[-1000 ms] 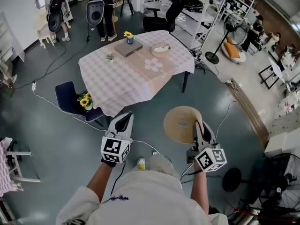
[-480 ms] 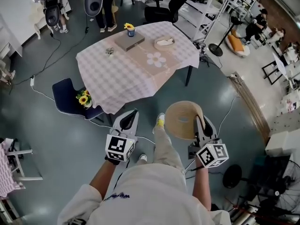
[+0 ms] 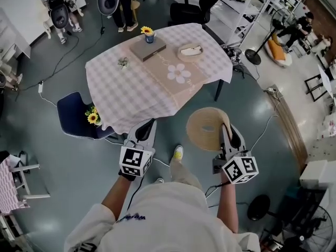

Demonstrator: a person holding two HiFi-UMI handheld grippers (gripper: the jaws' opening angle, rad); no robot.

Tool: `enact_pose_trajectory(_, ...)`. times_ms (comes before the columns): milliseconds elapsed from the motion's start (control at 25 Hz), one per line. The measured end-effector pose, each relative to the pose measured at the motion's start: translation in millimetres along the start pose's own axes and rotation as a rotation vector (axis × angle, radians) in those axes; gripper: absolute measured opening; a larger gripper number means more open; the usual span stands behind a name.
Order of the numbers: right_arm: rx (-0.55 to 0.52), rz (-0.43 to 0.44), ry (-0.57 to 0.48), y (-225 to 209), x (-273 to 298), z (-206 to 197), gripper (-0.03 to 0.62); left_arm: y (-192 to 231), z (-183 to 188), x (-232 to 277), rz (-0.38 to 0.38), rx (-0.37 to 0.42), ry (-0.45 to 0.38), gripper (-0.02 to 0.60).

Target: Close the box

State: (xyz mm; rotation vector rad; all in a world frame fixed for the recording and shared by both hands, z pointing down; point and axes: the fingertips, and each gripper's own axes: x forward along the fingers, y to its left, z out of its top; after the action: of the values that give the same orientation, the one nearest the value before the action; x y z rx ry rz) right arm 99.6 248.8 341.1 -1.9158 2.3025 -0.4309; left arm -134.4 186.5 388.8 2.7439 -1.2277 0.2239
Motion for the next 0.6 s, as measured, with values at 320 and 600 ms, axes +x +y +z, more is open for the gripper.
enact_pose_trajectory(320,-0.01,0.048,0.008,-63,80,29,0.069,3,26,105,0.0,0.006,0.011,0.002)
enact_pose_trajectory(600,-0.002,0.069,0.001,-112,123,48,0.069,3,39,170,0.015,0.017,0.02,0.002)
